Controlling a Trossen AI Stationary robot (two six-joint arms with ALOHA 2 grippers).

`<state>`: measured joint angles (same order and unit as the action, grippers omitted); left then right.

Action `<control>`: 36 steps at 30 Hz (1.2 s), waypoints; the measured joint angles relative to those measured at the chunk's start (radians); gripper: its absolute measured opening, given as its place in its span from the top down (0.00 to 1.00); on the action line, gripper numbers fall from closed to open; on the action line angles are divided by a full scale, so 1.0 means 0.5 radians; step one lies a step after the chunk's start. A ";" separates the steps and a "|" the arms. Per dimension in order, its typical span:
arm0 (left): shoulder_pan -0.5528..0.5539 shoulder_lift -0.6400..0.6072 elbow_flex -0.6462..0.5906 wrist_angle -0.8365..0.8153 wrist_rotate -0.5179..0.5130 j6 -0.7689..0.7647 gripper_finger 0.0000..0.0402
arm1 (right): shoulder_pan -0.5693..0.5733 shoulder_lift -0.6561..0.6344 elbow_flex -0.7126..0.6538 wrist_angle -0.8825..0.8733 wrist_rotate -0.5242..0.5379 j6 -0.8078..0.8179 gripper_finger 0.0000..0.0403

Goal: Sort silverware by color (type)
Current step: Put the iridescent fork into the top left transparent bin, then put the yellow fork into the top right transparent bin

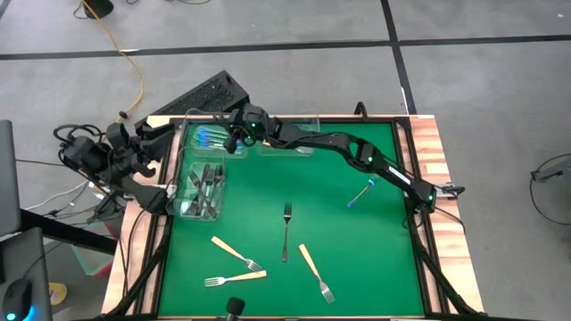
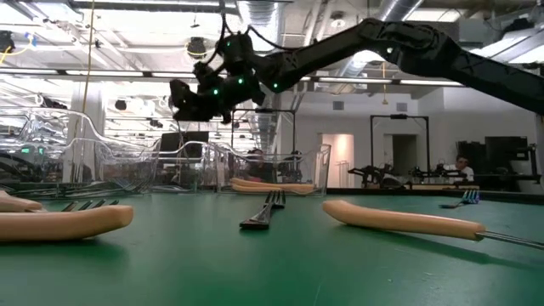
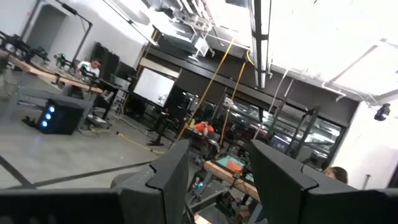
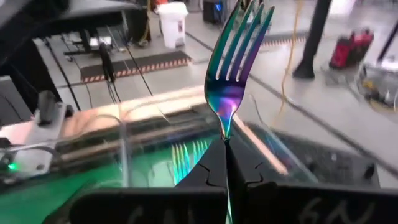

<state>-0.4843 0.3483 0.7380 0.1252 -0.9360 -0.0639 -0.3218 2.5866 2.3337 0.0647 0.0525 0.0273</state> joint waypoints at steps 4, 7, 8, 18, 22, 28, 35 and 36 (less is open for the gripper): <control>0.001 -0.010 0.000 -0.004 -0.030 0.022 0.62 | -0.024 0.011 0.000 -0.110 0.002 0.064 0.96; 0.001 -0.010 0.000 -0.010 -0.039 0.024 0.62 | -0.028 0.011 0.000 -0.154 0.006 0.056 0.91; 0.001 -0.010 0.000 -0.013 -0.040 0.024 0.62 | -0.027 0.011 0.000 -0.160 0.005 0.056 0.88; 0.001 -0.009 0.000 -0.045 -0.028 0.069 0.62 | -0.041 0.002 0.000 -0.168 0.003 0.055 0.60; 0.001 -0.009 0.000 -0.065 -0.037 0.061 0.62 | -0.039 -0.100 -0.001 -0.197 0.002 0.038 0.53; 0.001 -0.009 0.000 -0.066 -0.040 0.036 0.62 | -0.057 -0.545 0.002 -0.370 -0.002 -0.142 0.51; 0.001 -0.009 0.000 -0.066 -0.041 0.016 0.62 | -0.051 -1.132 0.000 -0.937 -0.002 -0.432 0.55; 0.001 -0.009 0.000 -0.066 -0.041 0.015 0.62 | -0.045 -1.224 0.000 -1.022 -0.002 -0.440 0.55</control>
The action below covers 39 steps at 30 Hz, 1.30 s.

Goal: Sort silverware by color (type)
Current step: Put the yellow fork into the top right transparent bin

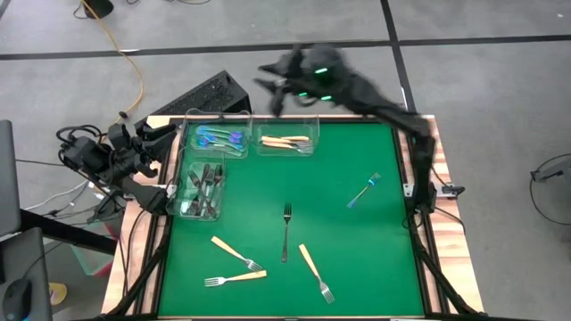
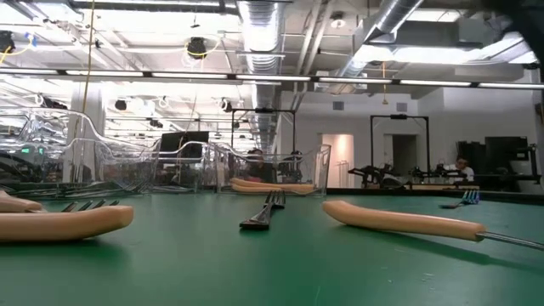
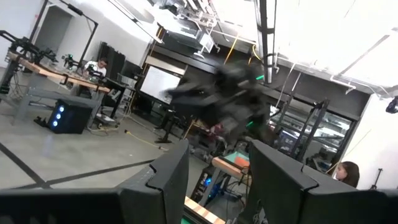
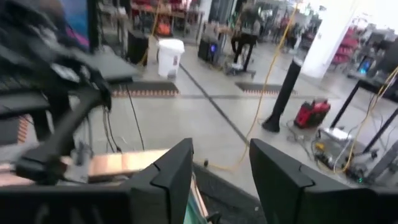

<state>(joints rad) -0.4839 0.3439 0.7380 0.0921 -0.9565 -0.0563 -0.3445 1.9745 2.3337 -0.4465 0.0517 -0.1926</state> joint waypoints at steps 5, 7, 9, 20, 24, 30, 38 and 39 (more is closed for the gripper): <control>0.000 0.000 0.000 0.012 0.000 -0.032 0.62 | 0.009 -0.438 0.002 -0.337 0.000 -0.002 0.57; 0.000 0.000 0.000 0.016 -0.001 -0.033 0.62 | 0.008 -0.606 0.002 -0.449 0.001 0.000 0.57; 0.000 0.000 0.000 0.021 -0.002 -0.034 0.62 | 0.007 -0.765 0.002 -0.539 0.007 0.000 0.57; 0.000 0.000 0.000 0.049 -0.006 -0.016 0.62 | 0.055 -1.419 0.004 -1.470 0.006 0.186 0.57; 0.000 0.000 0.000 0.021 -0.099 -0.016 0.62 | 0.083 -1.529 0.002 -1.831 0.004 0.331 0.57; 0.001 0.000 0.000 0.004 -0.131 -0.002 0.62 | 0.136 -1.586 0.002 -2.043 0.004 0.397 0.57; 0.001 0.000 0.000 -0.010 -0.131 0.030 0.62 | 0.144 -1.702 -0.284 -2.112 0.020 0.369 0.57; 0.001 0.000 0.000 -0.015 -0.131 0.031 0.62 | 0.144 -1.752 -0.389 -2.083 0.036 0.370 0.57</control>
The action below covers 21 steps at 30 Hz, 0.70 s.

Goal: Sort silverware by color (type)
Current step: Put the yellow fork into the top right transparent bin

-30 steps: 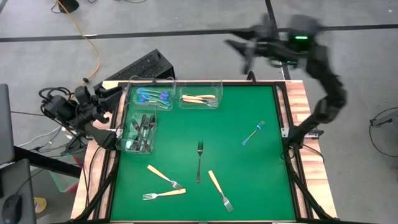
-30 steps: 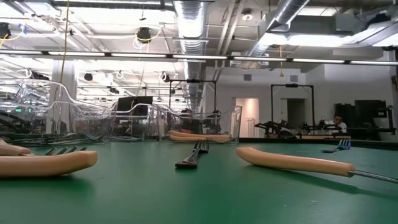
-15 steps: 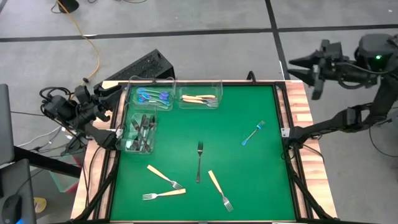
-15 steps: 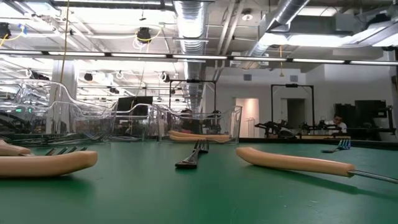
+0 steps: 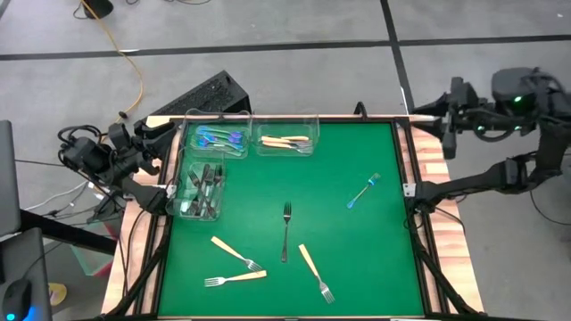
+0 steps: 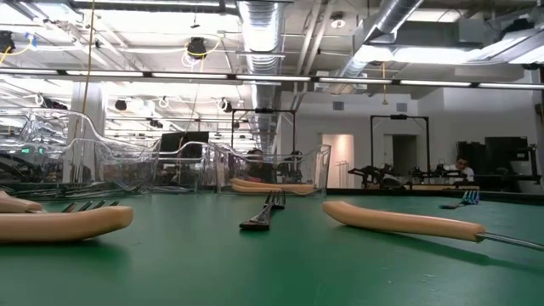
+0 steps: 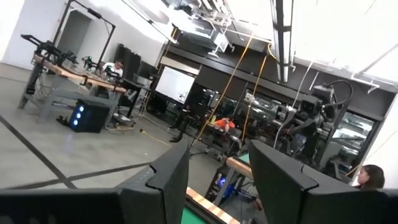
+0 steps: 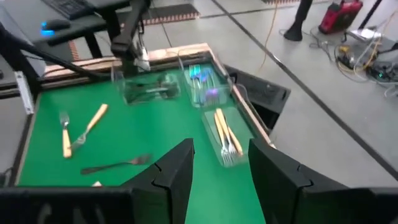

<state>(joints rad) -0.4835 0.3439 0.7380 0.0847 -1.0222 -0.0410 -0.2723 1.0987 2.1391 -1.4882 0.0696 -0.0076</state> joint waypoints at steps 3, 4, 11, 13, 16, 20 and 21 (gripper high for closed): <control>0.000 0.000 0.000 -0.014 -0.018 0.000 0.62 | 0.000 -0.180 -0.417 0.260 0.010 0.055 0.57; 0.000 0.000 0.000 -0.016 -0.026 0.001 0.62 | 0.000 -0.245 -0.569 0.381 0.010 0.066 0.57; 0.000 0.000 0.000 -0.026 -0.031 -0.019 0.62 | 0.027 -0.610 -1.652 1.170 -0.092 0.238 0.57; 0.000 0.000 0.000 -0.046 -0.029 -0.042 0.62 | 0.056 -0.661 -1.888 1.300 -0.092 0.291 0.57; 0.000 0.000 0.000 -0.093 -0.027 -0.085 0.62 | 0.126 -0.635 -2.171 1.440 -0.107 0.330 0.57; 0.000 0.000 0.000 -0.169 -0.027 -0.141 0.62 | 0.224 -0.467 -2.406 1.475 -0.135 0.320 0.57; -0.001 0.000 0.000 -0.186 -0.027 -0.148 0.62 | 0.247 -0.408 -2.435 1.476 -0.135 0.315 0.57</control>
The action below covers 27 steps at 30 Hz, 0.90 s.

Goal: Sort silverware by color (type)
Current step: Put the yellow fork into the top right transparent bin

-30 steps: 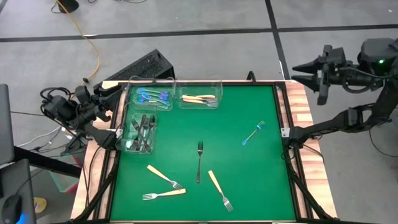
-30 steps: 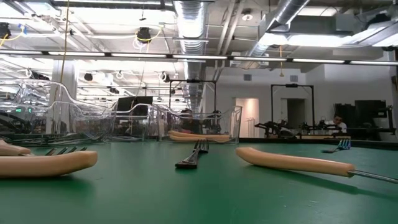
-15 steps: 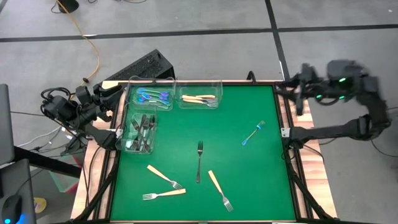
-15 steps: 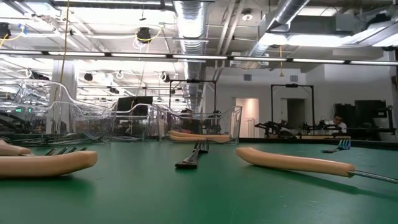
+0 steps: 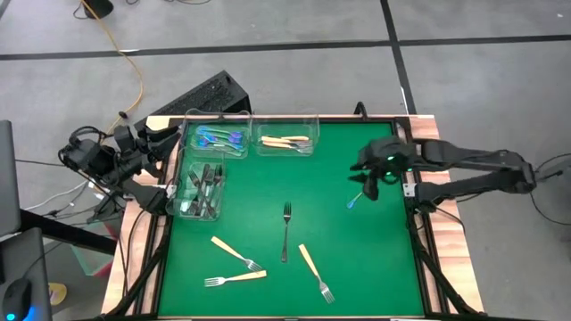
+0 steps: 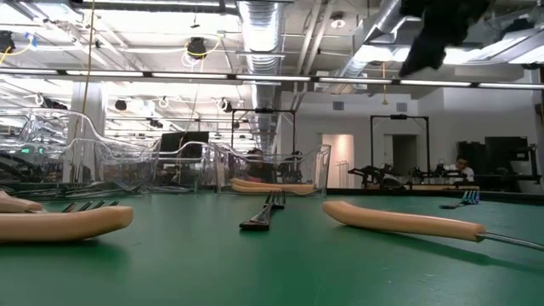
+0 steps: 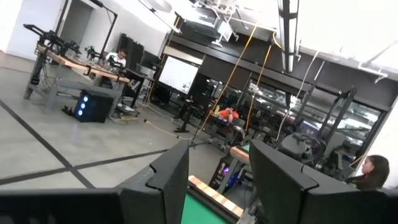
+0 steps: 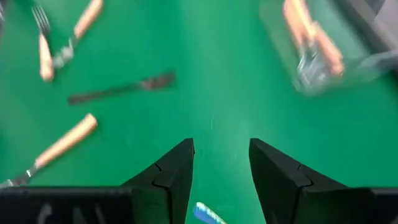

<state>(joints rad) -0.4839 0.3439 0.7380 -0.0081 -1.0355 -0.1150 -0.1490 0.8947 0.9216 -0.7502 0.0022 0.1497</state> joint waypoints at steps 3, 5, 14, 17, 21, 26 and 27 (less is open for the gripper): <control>0.001 0.001 0.000 -0.041 0.000 -0.004 0.62 | 0.053 0.175 -0.025 -0.007 -0.001 -0.037 0.57; 0.001 0.001 0.000 -0.070 -0.001 -0.017 0.62 | 0.083 0.297 -0.025 -0.010 0.000 -0.134 0.57; 0.001 0.001 -0.001 -0.194 0.005 -0.148 0.62 | 0.053 0.836 -0.021 0.016 0.052 -0.292 0.57; 0.001 0.000 0.000 -0.278 0.019 -0.209 0.62 | 0.016 0.986 -0.008 -0.013 0.052 -0.248 0.57; 0.001 0.001 -0.001 -0.312 0.004 -0.330 0.62 | -0.031 1.111 -0.006 0.007 0.053 -0.145 0.57; 0.001 0.001 -0.001 -0.345 -0.040 -0.456 0.62 | -0.108 1.192 -0.005 0.009 0.053 0.374 0.57; 0.001 0.001 -0.001 -0.343 -0.051 -0.462 0.62 | -0.117 1.194 -0.005 0.007 0.053 0.479 0.57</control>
<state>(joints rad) -0.4835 0.3443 0.7376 -0.1799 -1.0611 -0.3462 -0.2077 1.4919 0.9192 -0.7465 0.0288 0.3893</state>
